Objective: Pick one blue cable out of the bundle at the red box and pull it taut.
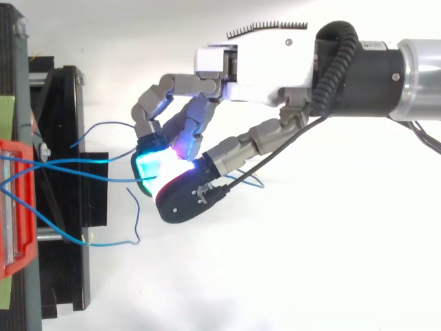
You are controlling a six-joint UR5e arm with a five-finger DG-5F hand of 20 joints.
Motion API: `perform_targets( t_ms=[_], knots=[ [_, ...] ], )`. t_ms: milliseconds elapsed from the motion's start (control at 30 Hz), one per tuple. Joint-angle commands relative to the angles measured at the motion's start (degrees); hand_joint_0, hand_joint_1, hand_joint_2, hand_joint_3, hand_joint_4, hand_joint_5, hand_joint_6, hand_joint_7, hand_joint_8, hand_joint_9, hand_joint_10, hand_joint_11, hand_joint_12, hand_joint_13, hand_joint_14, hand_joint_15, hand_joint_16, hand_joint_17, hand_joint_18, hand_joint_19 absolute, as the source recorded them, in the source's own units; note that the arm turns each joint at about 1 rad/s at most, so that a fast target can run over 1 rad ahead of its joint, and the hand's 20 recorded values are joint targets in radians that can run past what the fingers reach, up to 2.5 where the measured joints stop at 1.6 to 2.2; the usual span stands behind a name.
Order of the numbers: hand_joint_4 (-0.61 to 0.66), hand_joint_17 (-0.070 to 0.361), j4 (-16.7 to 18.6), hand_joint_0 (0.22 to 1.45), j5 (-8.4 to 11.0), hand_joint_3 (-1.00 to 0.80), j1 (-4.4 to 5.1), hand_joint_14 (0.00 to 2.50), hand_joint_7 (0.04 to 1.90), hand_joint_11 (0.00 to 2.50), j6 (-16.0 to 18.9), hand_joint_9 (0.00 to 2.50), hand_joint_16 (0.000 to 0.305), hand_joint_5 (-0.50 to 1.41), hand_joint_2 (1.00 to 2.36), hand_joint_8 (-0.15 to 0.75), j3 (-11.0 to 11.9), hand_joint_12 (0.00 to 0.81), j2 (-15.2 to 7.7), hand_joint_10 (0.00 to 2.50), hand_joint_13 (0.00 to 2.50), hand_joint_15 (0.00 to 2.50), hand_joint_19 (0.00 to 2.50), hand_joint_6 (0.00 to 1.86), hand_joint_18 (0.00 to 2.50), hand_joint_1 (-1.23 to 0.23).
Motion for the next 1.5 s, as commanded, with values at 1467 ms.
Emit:
perform_targets(
  t_ms=[1467],
  knots=[
    [0.18,0.123,6.5,0.64,0.05,-0.16,0.87,0.01,1.26,0.64,0.2,0.79,0.055,-0.12,1.01,0.370,-5.5,0.382,0.0,0.01,0.57,0.30,0.31,0.89,0.55,-0.85]
  ],
)
